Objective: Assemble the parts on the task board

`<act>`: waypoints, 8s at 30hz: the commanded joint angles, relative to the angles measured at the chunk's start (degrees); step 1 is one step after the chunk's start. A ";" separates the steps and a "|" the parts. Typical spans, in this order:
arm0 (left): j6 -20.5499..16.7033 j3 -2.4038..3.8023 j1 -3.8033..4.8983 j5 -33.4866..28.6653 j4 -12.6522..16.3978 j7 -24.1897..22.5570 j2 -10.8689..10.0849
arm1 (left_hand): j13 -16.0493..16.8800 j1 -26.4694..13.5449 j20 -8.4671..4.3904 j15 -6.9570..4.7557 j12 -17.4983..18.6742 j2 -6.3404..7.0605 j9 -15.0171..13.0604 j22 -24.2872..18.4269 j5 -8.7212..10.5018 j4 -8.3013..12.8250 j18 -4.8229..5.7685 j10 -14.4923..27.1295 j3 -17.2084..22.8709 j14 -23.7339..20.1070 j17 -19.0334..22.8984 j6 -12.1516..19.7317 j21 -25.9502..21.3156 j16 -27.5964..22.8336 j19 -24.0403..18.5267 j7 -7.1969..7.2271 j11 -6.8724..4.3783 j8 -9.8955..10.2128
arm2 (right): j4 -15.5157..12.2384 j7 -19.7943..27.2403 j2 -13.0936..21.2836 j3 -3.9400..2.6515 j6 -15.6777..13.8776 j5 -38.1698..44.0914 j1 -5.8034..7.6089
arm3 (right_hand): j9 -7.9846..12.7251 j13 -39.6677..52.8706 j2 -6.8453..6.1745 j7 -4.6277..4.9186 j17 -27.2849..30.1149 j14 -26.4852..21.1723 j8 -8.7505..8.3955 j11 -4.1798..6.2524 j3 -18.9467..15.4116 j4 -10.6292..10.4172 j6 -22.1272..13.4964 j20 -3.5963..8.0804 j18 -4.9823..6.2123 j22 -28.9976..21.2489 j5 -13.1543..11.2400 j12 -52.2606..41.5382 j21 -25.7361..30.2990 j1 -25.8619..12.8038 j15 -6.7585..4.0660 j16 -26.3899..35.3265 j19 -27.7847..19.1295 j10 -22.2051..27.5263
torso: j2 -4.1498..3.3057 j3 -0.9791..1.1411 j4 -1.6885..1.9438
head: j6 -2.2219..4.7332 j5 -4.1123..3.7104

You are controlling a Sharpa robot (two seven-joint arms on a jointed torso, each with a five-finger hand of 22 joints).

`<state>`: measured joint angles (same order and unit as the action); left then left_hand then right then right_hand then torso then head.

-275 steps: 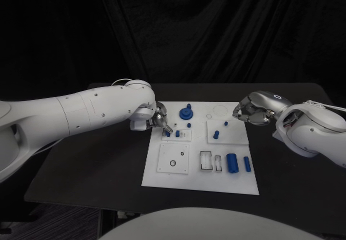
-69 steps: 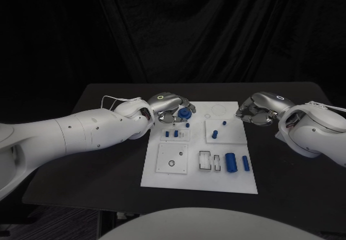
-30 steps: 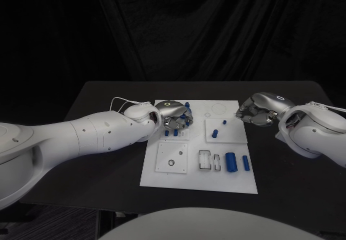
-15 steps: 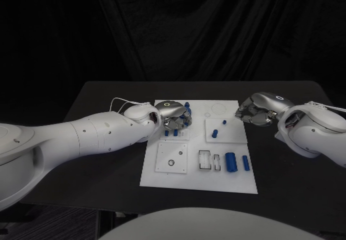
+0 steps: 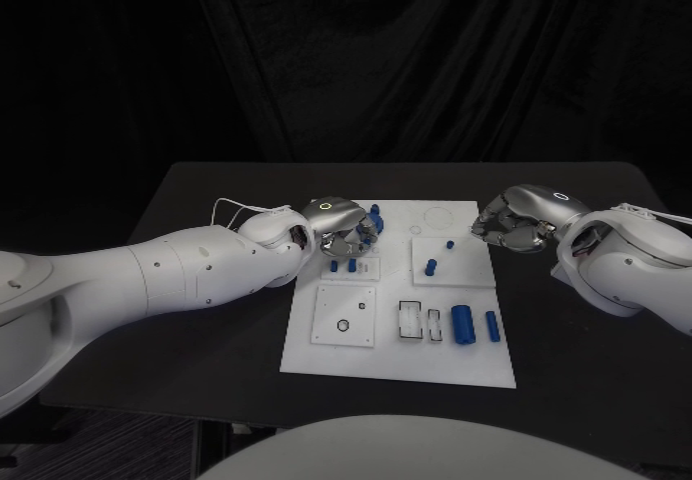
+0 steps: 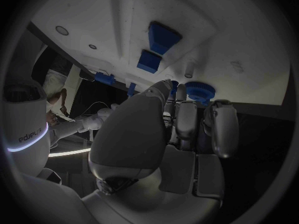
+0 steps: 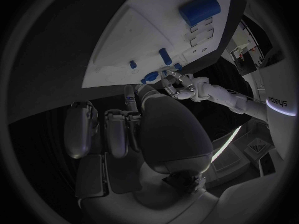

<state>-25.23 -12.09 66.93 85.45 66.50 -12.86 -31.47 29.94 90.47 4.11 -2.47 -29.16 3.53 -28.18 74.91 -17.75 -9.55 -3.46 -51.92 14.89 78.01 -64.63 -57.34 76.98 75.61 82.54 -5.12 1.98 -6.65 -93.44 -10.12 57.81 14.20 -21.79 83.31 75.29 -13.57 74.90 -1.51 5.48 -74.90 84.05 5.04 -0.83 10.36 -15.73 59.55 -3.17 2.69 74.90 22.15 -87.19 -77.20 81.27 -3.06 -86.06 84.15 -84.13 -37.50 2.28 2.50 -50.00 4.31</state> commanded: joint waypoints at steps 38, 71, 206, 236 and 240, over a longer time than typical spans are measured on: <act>2.08 -0.02 1.23 0.00 6.84 1.27 -8.45 | -2.07 -2.66 0.08 0.36 2.71 0.80 0.44 11.18 1.18 -0.49 0.52 -1.79 0.06 0.28 1.45 -0.24 0.68 -1.07 0.37 -0.19 0.51 0.91 | 0.12 -0.20 0.04 -0.03 1.25 -0.42 -0.57 | 0.02 11.56 -0.27 -0.06 -9.30 4.63 -0.05 0.08 0.53 -0.14 0.20 0.03 0.34 11.06 0.44 0.33 0.44 0.13 -0.06 0.42 0.69 -3.08 | 0.23 -0.03 0.49 | 0.00 0.49; -0.60 -0.02 0.11 0.00 5.01 1.01 -6.24 | -1.98 -2.35 0.20 0.49 2.55 0.77 0.66 11.18 0.86 0.05 0.51 -2.53 0.46 0.22 1.59 -0.07 0.64 -1.23 0.32 -0.44 0.49 1.29 | 0.13 -0.28 0.12 -0.03 1.39 -0.43 -0.60 | 0.02 11.55 -0.25 -0.06 -9.26 4.62 -0.06 0.08 0.55 -0.17 0.19 0.03 0.34 11.06 0.45 0.34 0.44 0.12 -0.06 0.45 0.69 -3.08 | 0.29 0.14 0.38 | 0.00 -0.06; 19.60 -0.02 -0.80 -74.68 21.65 -33.81 -23.39 | -28.42 -15.38 6.54 7.91 19.35 -12.41 24.88 -64.63 -0.21 -7.17 -5.75 49.77 -28.54 -78.01 64.63 38.91 -75.98 -75.61 -81.55 7.28 0.05 4.57 | -4.10 -0.82 0.57 -0.05 1.51 9.46 0.46 | -2.23 -34.41 -9.59 0.72 2.59 -3.56 -1.02 -5.30 9.72 5.13 -7.44 -3.43 3.64 6.58 5.64 51.97 17.31 2.17 3.80 9.32 -10.38 47.88 | -0.22 -3.00 3.25 | 0.00 -6.52; 21.64 -0.02 -1.38 -75.79 23.92 -34.09 -24.55 | -28.43 -8.21 9.45 8.66 19.19 -13.65 25.95 -67.79 -4.61 -6.87 -6.75 50.71 -29.00 -78.01 64.63 39.11 -76.09 -75.61 -81.82 6.39 -0.60 4.57 | 1.84 -3.38 -2.20 -0.03 3.44 17.53 -3.87 | -4.18 -42.56 -8.53 -0.83 4.47 -4.48 0.84 -5.49 8.04 5.23 -6.43 -3.56 3.81 6.44 5.06 54.73 18.38 2.60 3.67 9.25 -10.66 47.97 | -1.75 -5.12 4.01 | 0.00 -8.89; 21.93 -0.02 -1.45 -75.79 23.67 -33.89 -24.38 | -28.41 -7.84 9.73 8.94 18.95 -13.75 25.97 -67.84 -4.80 -6.82 -6.77 50.73 -29.02 -78.01 64.63 39.27 -76.08 -75.61 -81.80 6.55 -0.09 4.59 | 2.28 -2.74 -2.48 -0.04 2.75 17.61 -4.02 | -4.35 -43.38 -8.30 -0.71 4.11 -4.07 0.96 -5.49 8.34 5.43 -6.27 -3.53 3.62 6.75 6.20 54.75 17.34 2.89 3.64 8.78 -9.97 47.38 | -1.69 -5.19 4.18 | 0.00 -9.11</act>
<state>-4.32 -12.16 65.59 10.19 90.17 -38.72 -55.96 1.57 82.09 13.54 6.25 -9.96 -10.07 -2.29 7.16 -22.27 -16.51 -9.76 -1.21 -13.88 -0.09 -0.09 -18.44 1.00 0.21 0.66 1.20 1.43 -2.27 -91.27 -12.23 55.38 14.18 -18.49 99.60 71.42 -17.86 31.65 -10.40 4.98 -70.73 79.84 5.72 -6.33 18.59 -10.48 53.11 -6.64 5.85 74.92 28.17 -32.66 -59.69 84.15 0.72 -77.04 73.73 -36.25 -39.23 -2.92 6.64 -50.00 -4.67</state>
